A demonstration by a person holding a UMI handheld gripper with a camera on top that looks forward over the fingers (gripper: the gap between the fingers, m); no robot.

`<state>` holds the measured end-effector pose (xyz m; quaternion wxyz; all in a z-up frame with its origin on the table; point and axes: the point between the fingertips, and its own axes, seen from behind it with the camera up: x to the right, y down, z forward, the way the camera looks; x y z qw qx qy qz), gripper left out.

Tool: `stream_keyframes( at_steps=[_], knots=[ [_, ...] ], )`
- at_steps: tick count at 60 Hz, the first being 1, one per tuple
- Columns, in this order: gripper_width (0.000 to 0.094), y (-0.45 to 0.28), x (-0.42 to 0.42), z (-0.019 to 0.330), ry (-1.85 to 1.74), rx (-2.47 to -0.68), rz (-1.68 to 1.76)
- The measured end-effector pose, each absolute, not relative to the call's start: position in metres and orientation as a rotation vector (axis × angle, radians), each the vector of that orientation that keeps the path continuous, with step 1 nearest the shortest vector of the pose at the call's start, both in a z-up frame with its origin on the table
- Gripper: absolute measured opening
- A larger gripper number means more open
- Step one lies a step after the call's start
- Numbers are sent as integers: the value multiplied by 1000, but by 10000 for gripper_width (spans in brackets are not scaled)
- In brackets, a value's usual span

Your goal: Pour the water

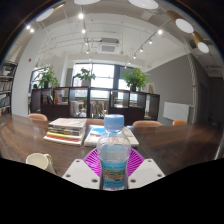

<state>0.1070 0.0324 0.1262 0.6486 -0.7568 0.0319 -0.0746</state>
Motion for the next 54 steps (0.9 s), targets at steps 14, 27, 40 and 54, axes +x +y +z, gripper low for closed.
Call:
stream_keyframes(
  at_steps=[14, 27, 40, 54],
  knots=[
    [273, 31, 111, 84, 109, -1737, -97],
    [419, 33, 110, 83, 119, -1741, -103],
    [832, -3, 106, 72, 139, -1823, -92],
    [858, -91, 68, 67, 200, -1885, -43]
  ],
)
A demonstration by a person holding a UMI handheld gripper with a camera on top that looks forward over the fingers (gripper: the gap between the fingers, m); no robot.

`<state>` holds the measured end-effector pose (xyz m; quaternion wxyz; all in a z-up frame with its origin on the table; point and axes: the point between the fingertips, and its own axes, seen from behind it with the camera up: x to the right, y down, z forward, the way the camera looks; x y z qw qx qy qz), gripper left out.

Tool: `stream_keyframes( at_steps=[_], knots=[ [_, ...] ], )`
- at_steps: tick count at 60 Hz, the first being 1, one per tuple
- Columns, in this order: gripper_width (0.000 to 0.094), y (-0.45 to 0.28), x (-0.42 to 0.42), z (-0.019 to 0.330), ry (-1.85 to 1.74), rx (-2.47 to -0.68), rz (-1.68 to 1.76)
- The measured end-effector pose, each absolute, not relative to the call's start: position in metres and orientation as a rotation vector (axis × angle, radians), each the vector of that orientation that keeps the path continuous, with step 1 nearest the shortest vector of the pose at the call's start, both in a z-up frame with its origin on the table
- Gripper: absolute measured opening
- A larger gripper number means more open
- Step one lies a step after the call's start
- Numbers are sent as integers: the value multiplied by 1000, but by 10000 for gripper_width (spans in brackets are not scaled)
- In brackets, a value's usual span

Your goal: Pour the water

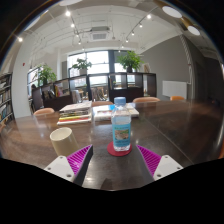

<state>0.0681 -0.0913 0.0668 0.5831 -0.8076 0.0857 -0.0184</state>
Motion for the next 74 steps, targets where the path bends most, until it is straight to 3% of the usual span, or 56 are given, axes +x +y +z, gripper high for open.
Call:
stream_keyframes(
  at_steps=[12, 32, 49, 74],
  knots=[
    [860, -172, 11, 71, 192, -1909, -14],
    [859, -257, -58, 119, 113, -1926, 32],
    [859, -295, -62, 162, 60, -1855, -31],
    [862, -309, -66, 170, 60, -1842, -22]
  ],
)
